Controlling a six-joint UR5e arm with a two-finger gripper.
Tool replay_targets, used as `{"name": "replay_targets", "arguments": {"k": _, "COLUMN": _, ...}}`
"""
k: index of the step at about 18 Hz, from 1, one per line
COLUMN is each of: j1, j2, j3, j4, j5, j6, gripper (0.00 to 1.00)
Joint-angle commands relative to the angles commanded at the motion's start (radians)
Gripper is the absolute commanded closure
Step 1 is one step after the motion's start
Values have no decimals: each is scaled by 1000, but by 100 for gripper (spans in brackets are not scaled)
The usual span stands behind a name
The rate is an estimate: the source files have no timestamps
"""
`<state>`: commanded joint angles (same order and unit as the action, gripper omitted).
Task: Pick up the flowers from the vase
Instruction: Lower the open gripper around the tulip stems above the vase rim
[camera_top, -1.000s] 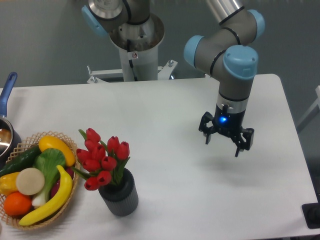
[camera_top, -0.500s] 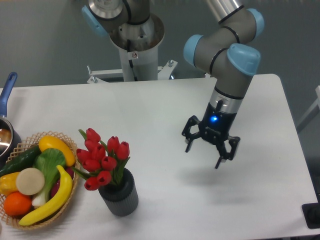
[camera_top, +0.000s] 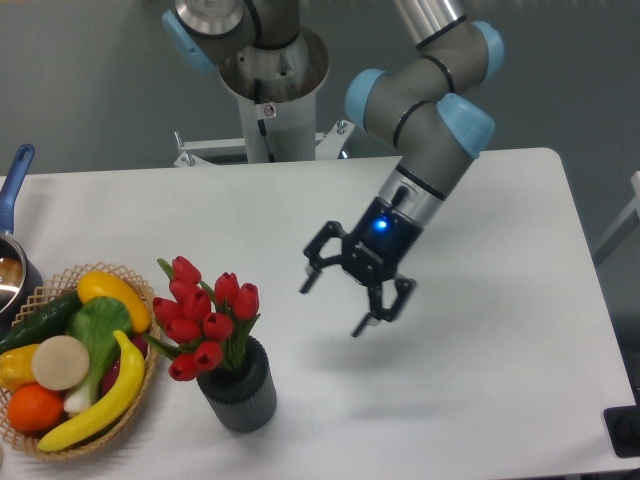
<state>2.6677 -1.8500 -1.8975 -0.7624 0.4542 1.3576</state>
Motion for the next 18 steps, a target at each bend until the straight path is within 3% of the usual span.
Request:
{"name": "replay_targets", "arguments": {"k": 12, "j1": -91, "j2": -92, "j3": 52, "j4": 3, "j5": -37, "j6": 49, "gripper": 0}}
{"name": "replay_targets", "arguments": {"k": 18, "j1": -120, "j2": -121, "j3": 54, "j4": 3, "j5": -115, "j6": 49, "gripper": 0}}
